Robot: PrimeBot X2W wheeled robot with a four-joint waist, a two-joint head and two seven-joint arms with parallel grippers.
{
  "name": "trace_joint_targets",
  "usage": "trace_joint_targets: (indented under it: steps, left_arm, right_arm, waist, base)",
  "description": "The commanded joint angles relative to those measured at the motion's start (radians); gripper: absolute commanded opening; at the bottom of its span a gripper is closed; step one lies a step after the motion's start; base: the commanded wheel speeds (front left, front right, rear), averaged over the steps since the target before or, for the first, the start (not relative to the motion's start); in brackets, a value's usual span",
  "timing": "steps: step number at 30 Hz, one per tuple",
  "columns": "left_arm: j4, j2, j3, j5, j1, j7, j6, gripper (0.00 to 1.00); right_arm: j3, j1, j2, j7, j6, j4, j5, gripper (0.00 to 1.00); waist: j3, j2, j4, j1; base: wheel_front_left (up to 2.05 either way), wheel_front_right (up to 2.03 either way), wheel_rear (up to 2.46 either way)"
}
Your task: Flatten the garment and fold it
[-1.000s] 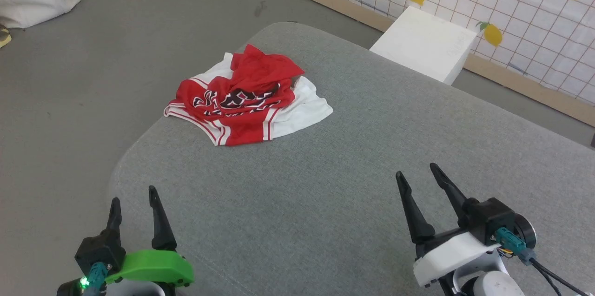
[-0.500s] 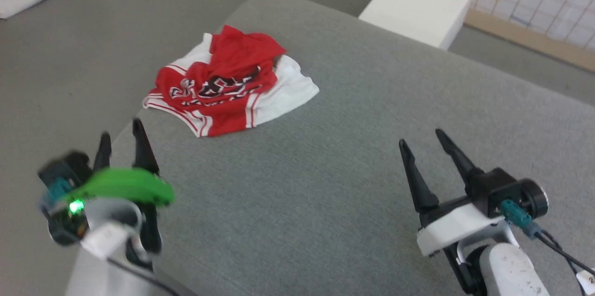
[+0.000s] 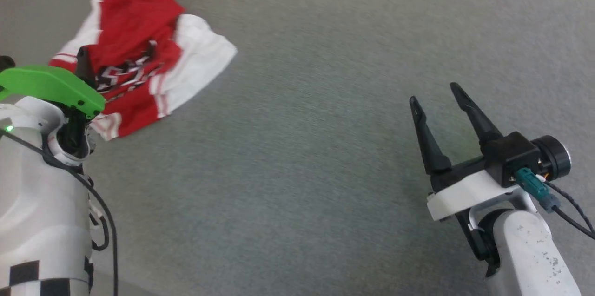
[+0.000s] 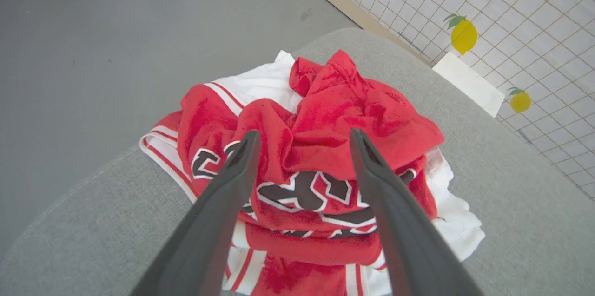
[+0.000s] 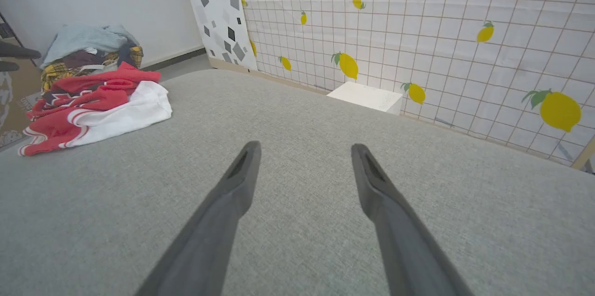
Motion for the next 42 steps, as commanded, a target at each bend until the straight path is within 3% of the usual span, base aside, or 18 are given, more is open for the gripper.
trace_joint_targets:
  steps: [1,4,9,11,13,14,18,19,22,30,37,42]
  left_arm:
    - [0.017,0.009,0.010,-0.021,-0.019,0.027,0.015,1.00]
    - [0.056,0.018,0.018,-0.043,-0.017,0.107,0.039,1.00]
    - [0.113,0.039,0.020,-0.050,0.033,0.245,0.121,1.00]
    - [0.119,0.042,0.015,-0.058,0.055,0.300,0.129,1.00]
    - [0.110,0.049,0.010,-0.060,0.077,0.330,0.130,0.13]
    - [0.103,0.055,0.008,-0.057,0.087,0.334,0.130,0.00]
    - [0.041,0.093,0.019,-0.026,0.114,0.252,0.134,0.00]
    - [0.000,0.119,0.024,0.010,0.121,0.161,0.143,0.00]
    - [-0.069,0.163,0.018,0.074,0.126,0.038,0.148,0.00]
    - [-0.236,0.225,-0.050,0.197,0.096,-0.135,0.123,0.00]
    - [-0.355,0.203,-0.164,0.264,0.011,-0.195,0.075,0.00]
    - [-0.426,0.138,-0.268,0.286,-0.039,-0.196,0.038,0.00]
  right_arm:
    - [0.001,-0.018,-0.004,-0.007,-0.002,-0.003,0.002,1.00]
    - [0.006,-0.026,0.000,-0.020,-0.002,0.008,0.009,1.00]
    - [0.012,-0.031,0.009,-0.045,-0.002,0.039,0.019,1.00]
    - [0.011,-0.033,0.012,-0.053,-0.002,0.050,0.022,1.00]
    - [0.007,-0.034,0.015,-0.059,-0.002,0.061,0.024,1.00]
    - [0.006,-0.034,0.016,-0.062,-0.002,0.066,0.025,1.00]
    - [0.000,-0.026,0.022,-0.077,-0.002,0.094,0.032,1.00]
    - [-0.003,-0.016,0.025,-0.086,-0.002,0.111,0.037,1.00]
    - [-0.007,0.005,0.030,-0.099,-0.002,0.136,0.046,1.00]
    - [-0.035,0.083,0.037,-0.123,-0.002,0.183,0.079,1.00]
    - [-0.047,0.127,0.038,-0.130,-0.002,0.189,0.113,1.00]
    - [-0.056,0.154,0.038,-0.130,-0.002,0.184,0.121,1.00]
  waist:
    - [0.155,0.0000,-0.164,-0.0003]
    - [0.162,0.0000,-0.189,-0.0003]
    - [0.147,0.0000,-0.213,-0.0003]
    - [0.134,0.0000,-0.216,-0.0003]
    - [0.119,0.0000,-0.215,-0.0003]
    - [0.109,0.0000,-0.214,-0.0003]
    - [0.051,0.0000,-0.204,-0.0003]
    - [0.010,0.0000,-0.199,-0.0003]
    - [-0.060,0.0000,-0.199,-0.0003]
    - [-0.237,0.0000,-0.231,-0.0003]
    - [-0.323,0.0000,-0.300,-0.0003]
    - [-0.358,0.0000,-0.363,-0.0003]
  base:
    - [0.00,0.00,0.00]
    - [0.00,0.00,0.00]
    - [0.00,0.00,0.00]
    - [0.00,0.00,0.00]
    - [0.00,0.00,0.00]
    - [0.00,0.00,0.00]
    - [0.00,0.00,0.00]
    - [0.00,0.00,0.00]
    - [0.00,0.00,0.00]
    - [0.00,0.00,0.00]
    - [0.00,0.00,0.00]
    - [0.00,0.00,0.00]
